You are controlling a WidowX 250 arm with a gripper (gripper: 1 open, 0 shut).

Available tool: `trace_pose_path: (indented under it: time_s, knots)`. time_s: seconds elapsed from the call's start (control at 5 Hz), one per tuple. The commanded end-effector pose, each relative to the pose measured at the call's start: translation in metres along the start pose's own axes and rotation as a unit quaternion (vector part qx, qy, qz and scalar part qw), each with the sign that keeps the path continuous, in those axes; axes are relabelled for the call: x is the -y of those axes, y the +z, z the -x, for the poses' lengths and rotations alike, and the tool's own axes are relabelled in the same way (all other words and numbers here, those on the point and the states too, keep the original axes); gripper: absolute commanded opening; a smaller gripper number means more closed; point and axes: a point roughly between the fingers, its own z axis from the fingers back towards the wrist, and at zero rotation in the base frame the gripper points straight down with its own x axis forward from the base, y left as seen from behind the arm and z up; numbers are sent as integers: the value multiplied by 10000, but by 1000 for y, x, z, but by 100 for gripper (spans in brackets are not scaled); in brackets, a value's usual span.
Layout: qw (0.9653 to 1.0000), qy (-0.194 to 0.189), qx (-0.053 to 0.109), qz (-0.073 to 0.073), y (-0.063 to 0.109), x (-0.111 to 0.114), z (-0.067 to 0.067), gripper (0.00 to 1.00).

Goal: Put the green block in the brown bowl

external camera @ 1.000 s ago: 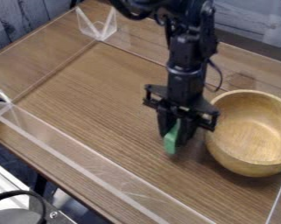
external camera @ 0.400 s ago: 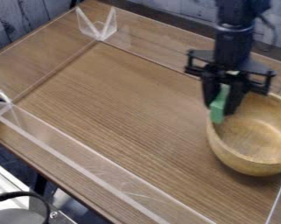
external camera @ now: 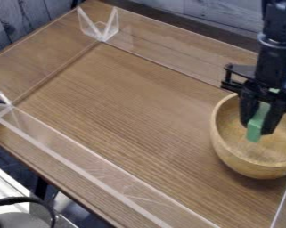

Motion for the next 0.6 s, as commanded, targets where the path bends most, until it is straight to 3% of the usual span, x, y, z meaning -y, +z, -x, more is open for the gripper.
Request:
trace_pose_path:
  time_s: [0.0,0.4]
  knots:
    - [9995,-66,295,84,13,7,-9,0]
    - [9996,-74,255,41,5,5,-9,0]
